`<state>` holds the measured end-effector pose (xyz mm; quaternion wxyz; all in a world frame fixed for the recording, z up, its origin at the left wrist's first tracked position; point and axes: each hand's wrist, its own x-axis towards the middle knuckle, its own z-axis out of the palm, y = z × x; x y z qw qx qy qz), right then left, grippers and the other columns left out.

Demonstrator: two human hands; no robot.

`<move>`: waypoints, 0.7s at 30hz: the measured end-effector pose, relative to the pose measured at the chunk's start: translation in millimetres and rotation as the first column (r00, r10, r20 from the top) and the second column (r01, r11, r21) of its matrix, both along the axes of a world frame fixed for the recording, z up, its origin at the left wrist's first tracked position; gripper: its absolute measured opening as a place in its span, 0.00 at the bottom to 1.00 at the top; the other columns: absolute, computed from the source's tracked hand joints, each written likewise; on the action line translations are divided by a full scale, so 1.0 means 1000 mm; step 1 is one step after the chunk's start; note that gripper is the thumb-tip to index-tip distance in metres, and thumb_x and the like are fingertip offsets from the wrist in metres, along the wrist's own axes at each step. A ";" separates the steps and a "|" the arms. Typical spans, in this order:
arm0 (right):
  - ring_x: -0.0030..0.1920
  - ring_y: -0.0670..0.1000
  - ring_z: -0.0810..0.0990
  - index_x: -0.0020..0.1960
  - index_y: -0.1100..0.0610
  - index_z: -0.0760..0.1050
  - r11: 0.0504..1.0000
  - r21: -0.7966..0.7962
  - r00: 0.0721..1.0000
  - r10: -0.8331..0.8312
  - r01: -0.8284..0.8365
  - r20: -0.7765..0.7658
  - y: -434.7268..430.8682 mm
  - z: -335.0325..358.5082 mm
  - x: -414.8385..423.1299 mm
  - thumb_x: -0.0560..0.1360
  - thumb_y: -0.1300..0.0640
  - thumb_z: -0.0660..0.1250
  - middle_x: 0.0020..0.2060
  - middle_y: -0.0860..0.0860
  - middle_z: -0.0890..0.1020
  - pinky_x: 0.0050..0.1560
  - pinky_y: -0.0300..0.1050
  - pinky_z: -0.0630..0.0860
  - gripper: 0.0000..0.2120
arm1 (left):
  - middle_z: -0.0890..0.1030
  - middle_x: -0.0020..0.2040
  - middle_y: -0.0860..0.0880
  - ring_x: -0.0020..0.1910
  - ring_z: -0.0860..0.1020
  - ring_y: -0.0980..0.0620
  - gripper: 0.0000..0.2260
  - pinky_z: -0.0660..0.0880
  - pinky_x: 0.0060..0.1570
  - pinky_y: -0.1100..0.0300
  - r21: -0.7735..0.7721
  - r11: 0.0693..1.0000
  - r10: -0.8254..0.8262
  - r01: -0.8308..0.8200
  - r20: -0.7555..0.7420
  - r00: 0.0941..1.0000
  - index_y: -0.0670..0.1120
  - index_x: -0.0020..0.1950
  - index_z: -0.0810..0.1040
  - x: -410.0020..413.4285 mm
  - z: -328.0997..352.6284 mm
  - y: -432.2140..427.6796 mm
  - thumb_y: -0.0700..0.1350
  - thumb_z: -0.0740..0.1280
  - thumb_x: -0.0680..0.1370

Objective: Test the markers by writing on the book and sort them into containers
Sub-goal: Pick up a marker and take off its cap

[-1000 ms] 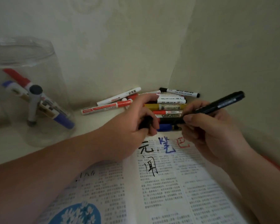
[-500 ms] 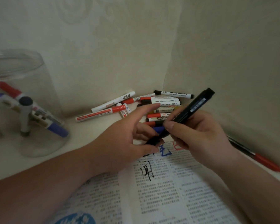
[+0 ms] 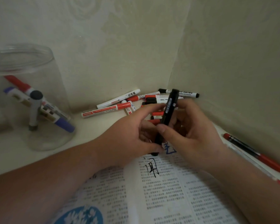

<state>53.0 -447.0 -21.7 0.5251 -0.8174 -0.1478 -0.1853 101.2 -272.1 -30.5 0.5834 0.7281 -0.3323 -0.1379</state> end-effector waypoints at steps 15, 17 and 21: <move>0.38 0.58 0.85 0.65 0.42 0.68 0.982 0.178 0.991 0.048 -0.069 0.122 0.008 0.007 -0.008 0.77 0.64 0.70 0.40 0.55 0.84 0.34 0.41 0.78 0.25 | 0.86 0.40 0.47 0.44 0.85 0.49 0.39 0.79 0.54 0.45 0.037 0.999 0.019 -0.022 0.073 0.997 0.64 0.70 0.66 -0.001 -0.002 0.003 0.36 0.79 0.69; 0.31 0.52 0.84 0.63 0.47 0.65 0.958 0.279 0.988 0.021 -0.064 0.156 0.007 0.013 -0.009 0.75 0.65 0.68 0.37 0.53 0.84 0.29 0.41 0.78 0.23 | 0.86 0.40 0.45 0.43 0.85 0.46 0.35 0.79 0.55 0.41 -0.085 0.994 0.065 -0.062 0.029 0.997 0.61 0.66 0.69 -0.001 -0.003 0.003 0.34 0.79 0.69; 0.27 0.59 0.82 0.55 0.55 0.65 0.825 0.563 0.998 0.007 -0.037 0.056 -0.001 0.018 -0.006 0.71 0.60 0.71 0.35 0.61 0.84 0.28 0.47 0.80 0.18 | 0.81 0.36 0.45 0.32 0.78 0.46 0.16 0.78 0.37 0.51 -0.251 0.959 0.109 -0.133 -0.105 0.988 0.49 0.57 0.75 -0.004 0.004 -0.002 0.37 0.74 0.73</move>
